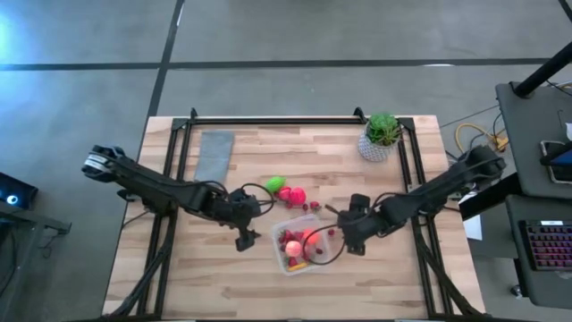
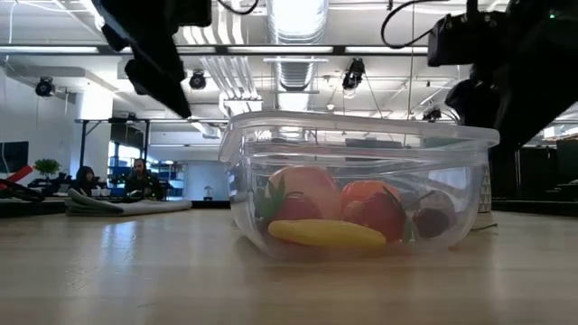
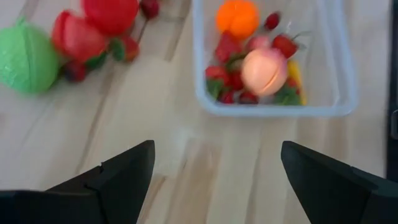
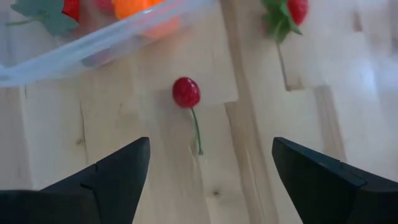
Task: Pick and placing Produce into tupperware
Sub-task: Put the red cherry into the transparent bin
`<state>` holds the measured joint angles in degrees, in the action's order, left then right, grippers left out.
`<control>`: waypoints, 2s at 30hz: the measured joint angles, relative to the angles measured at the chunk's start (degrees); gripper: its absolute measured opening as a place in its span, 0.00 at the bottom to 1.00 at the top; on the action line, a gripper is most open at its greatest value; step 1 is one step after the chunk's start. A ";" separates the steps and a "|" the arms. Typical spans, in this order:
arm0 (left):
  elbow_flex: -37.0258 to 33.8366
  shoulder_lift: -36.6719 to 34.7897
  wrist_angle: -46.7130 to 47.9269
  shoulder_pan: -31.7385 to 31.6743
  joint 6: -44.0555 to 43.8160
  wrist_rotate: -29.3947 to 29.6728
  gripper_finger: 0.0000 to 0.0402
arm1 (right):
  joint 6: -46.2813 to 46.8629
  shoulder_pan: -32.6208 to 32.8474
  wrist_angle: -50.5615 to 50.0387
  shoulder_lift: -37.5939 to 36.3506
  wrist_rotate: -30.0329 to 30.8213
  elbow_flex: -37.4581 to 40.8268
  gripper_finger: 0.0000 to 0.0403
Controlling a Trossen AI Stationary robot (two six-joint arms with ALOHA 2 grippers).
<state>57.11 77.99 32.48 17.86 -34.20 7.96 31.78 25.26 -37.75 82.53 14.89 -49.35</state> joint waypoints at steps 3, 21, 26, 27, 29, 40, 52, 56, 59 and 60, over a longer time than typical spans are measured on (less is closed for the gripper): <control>-1.05 -0.36 0.28 0.11 -0.02 0.07 0.83 | -2.86 -0.02 1.78 2.62 -0.18 -0.54 0.82; -3.40 -0.67 0.67 0.23 -1.53 -0.17 0.83 | -11.46 -0.15 10.60 12.10 -1.87 -1.95 0.82; -3.42 -0.67 0.57 0.23 -1.55 -0.17 0.83 | -11.46 -1.06 11.56 12.30 -1.84 -1.82 0.80; -3.42 -0.67 0.58 0.23 -1.55 -0.17 0.83 | -11.46 -1.35 12.21 12.50 -1.83 -1.76 0.80; -3.42 -0.67 0.58 0.23 -1.55 -0.17 0.83 | -11.46 -2.00 12.97 12.65 -1.87 -1.35 0.77; -3.42 -0.67 0.62 0.23 -1.68 -0.15 0.83 | -12.31 -2.58 15.25 12.93 -3.34 1.52 0.62; -3.62 -0.67 0.57 0.23 -1.64 0.37 0.83 | -12.11 -3.57 18.29 13.36 -3.49 2.09 0.57; -3.64 -0.67 0.56 0.23 -1.62 0.46 0.83 | -12.07 -3.56 18.68 13.94 -3.71 2.17 0.52; -3.75 -0.67 0.61 0.23 -1.60 0.48 0.83 | -12.07 -3.56 18.91 14.02 -4.35 2.17 0.48; -3.75 -0.67 0.55 0.23 -1.60 0.48 0.83 | -12.05 -3.56 18.94 14.02 -4.36 2.20 0.46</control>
<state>53.36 77.32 33.04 18.09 -35.79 8.45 19.73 21.69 -18.81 96.55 10.52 -47.16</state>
